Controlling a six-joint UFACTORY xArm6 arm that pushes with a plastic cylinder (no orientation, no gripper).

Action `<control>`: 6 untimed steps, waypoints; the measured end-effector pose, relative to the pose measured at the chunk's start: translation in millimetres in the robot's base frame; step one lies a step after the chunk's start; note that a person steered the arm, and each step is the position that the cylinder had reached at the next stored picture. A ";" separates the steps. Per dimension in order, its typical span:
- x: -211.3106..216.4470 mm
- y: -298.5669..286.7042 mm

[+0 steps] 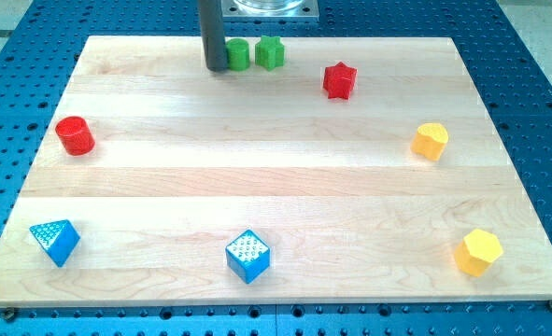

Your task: Push the green blocks diagonally to the red star

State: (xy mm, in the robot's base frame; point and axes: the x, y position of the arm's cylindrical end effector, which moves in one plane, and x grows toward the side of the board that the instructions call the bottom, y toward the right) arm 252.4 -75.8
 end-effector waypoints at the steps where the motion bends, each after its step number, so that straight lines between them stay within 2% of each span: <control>1: -15.8 2.0; 2: -32.7 1.2; 4: -35.0 55.0; 5: -25.4 31.2; 6: 18.6 40.1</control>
